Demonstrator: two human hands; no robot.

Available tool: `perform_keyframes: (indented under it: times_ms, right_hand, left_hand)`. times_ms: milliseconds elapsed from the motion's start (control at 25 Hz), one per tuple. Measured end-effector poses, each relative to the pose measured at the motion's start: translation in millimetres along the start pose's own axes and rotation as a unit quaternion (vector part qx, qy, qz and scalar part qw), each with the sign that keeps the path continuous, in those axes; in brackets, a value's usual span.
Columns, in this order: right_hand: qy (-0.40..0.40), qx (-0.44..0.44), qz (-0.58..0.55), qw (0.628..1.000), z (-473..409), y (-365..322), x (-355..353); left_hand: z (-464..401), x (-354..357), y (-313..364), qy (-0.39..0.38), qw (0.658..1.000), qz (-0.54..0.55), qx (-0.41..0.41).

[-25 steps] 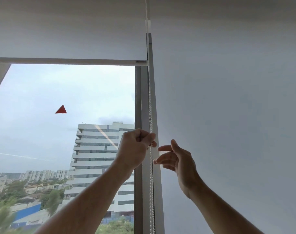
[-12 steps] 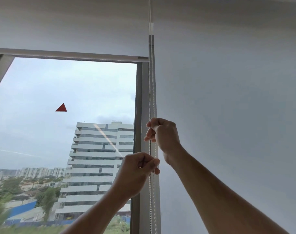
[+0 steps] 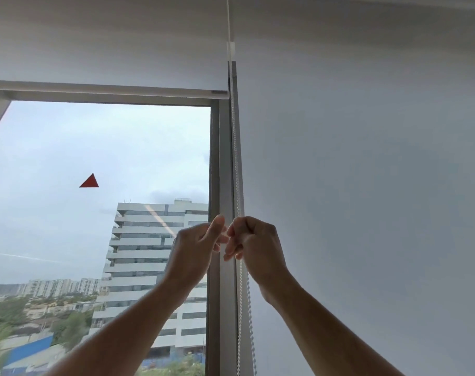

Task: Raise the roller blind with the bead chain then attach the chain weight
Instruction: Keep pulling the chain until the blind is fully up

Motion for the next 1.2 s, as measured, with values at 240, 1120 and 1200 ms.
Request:
perform_keyframes:
  times_ms: [240, 1120, 1200]
  right_hand:
    - [-0.024, 0.021, -0.027, 0.999, 30, 20, 13]
    - [0.06, 0.055, -0.052, 0.995, -45, 4, -19]
    - [0.048, 0.049, -0.061, 0.996, -42, 7, -16]
  left_hand:
    - [-36, 15, 28, -0.036, 0.996, 0.076, -0.041]
    - [28, 38, -2, -0.038, 0.999, 0.032, -0.011]
    - [29, 37, -5, -0.052, 0.999, 0.015, 0.0]
Point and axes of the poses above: each hand's wrist, its own z-axis away from the middle knuckle, its own x-axis out of the palm, y = z × x, the point moved 8 cm from there along -z, towards the middle knuckle, and after that the axes turned 7 degrees about -y, right-handed, at the moved point
